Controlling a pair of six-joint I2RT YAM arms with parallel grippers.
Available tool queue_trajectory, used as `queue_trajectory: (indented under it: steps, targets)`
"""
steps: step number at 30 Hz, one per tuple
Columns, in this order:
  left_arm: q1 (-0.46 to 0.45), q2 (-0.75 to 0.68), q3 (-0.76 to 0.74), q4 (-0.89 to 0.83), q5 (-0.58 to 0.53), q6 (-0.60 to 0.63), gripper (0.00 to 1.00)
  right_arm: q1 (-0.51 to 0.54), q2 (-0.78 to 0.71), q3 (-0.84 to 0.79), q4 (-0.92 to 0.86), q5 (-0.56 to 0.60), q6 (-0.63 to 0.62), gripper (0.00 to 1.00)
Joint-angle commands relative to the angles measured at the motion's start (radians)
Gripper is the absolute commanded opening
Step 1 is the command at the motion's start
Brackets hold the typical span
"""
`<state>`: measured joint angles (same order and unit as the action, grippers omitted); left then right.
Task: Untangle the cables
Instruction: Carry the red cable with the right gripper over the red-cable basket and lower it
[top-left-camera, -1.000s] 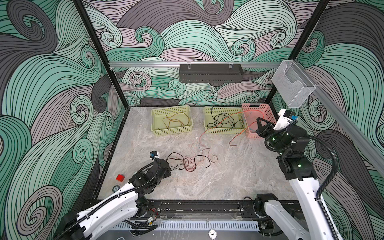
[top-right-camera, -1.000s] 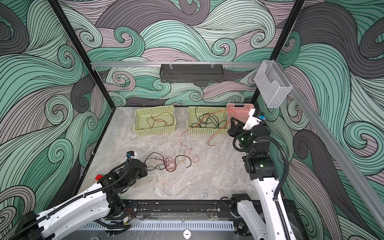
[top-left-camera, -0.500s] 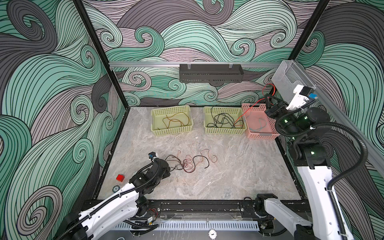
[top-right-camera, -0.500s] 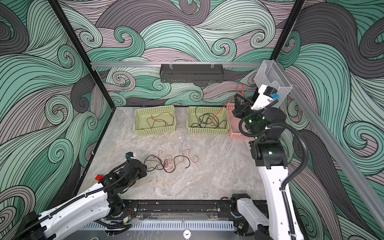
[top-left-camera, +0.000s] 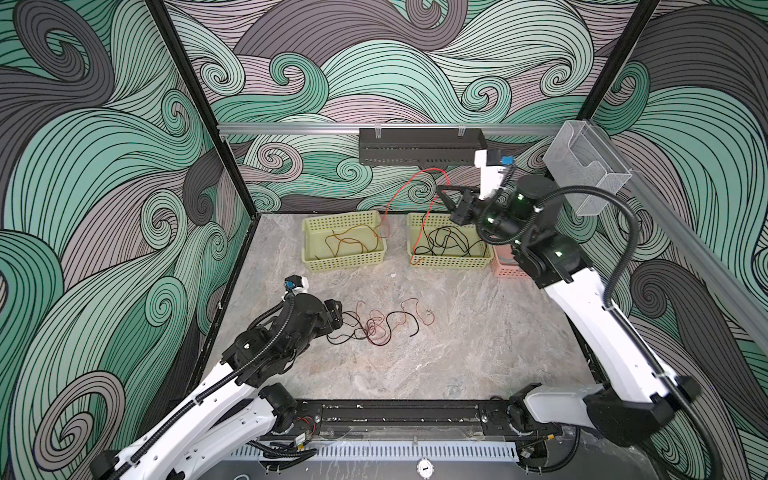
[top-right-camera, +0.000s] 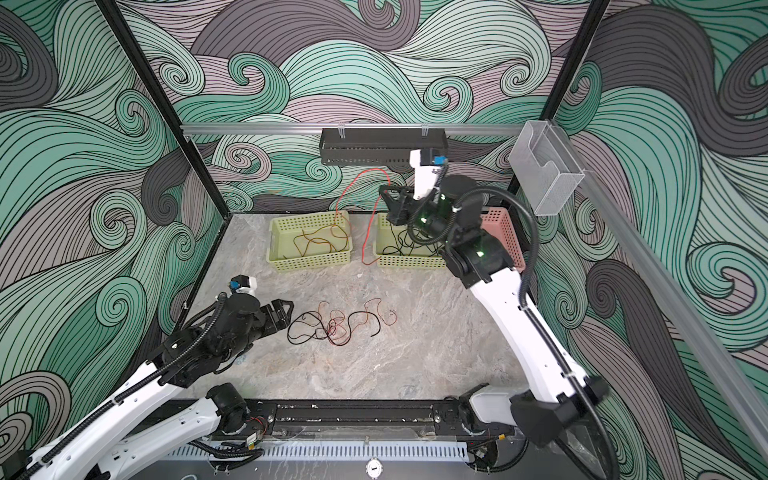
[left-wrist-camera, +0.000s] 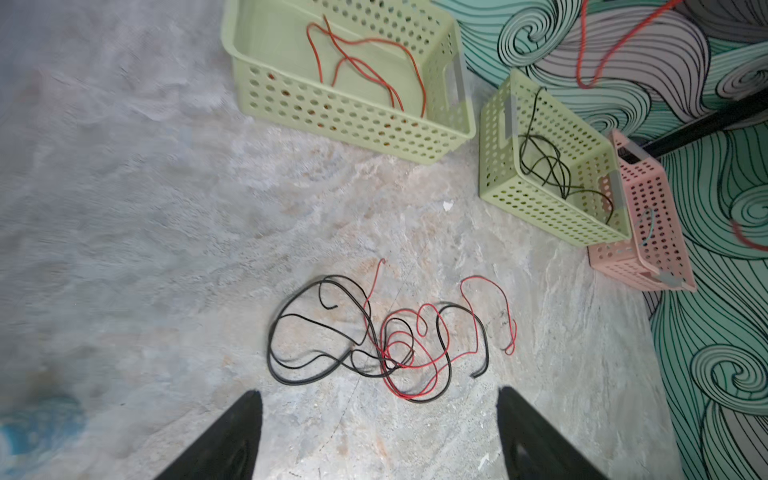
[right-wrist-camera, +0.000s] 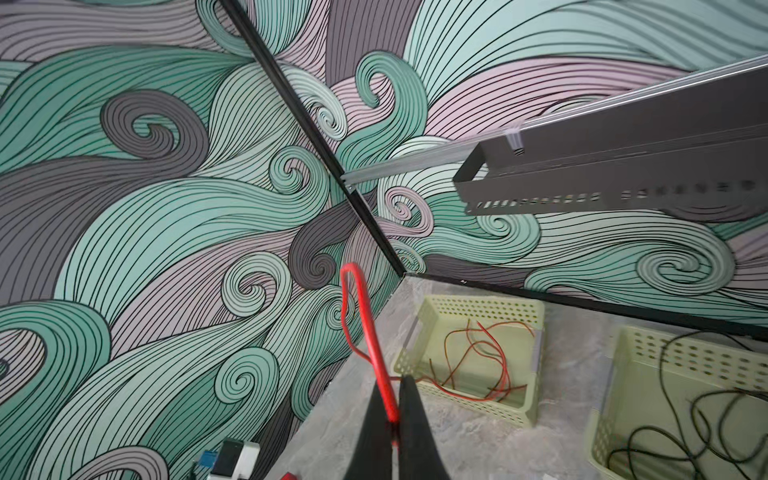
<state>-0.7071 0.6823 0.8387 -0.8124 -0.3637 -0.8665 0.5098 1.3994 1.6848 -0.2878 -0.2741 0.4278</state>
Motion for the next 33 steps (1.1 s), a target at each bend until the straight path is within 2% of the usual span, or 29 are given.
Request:
queue_trajectory:
  steps: [1,7,12,15,17,25,27,33]
  targets:
    - [0.006,-0.038,0.064,-0.154,-0.16,0.096,0.83,0.038,0.137,0.127,-0.04,-0.021,-0.062,0.0]
    - [0.005,-0.094,0.054,-0.121,-0.291,0.237,0.82,0.086,0.454,0.471,-0.14,-0.01,-0.104,0.0]
    - [0.005,-0.127,-0.022,-0.167,-0.284,0.218,0.81,0.098,0.712,0.841,-0.316,0.003,-0.194,0.0]
    - [0.005,-0.169,-0.02,-0.179,-0.258,0.216,0.81,0.099,0.838,1.002,-0.39,-0.048,-0.238,0.0]
    - [0.005,-0.216,-0.029,-0.171,-0.269,0.214,0.81,0.103,0.885,1.021,-0.401,-0.038,-0.25,0.0]
    - [0.005,-0.414,-0.093,-0.109,-0.293,0.238,0.81,0.116,0.978,0.89,-0.325,0.001,-0.239,0.0]
    - [0.005,-0.431,-0.101,-0.102,-0.29,0.238,0.81,0.127,1.019,0.902,-0.313,0.01,-0.232,0.0]
    - [0.005,-0.378,-0.092,-0.105,-0.271,0.238,0.81,0.158,1.124,0.934,-0.238,0.168,-0.198,0.02]
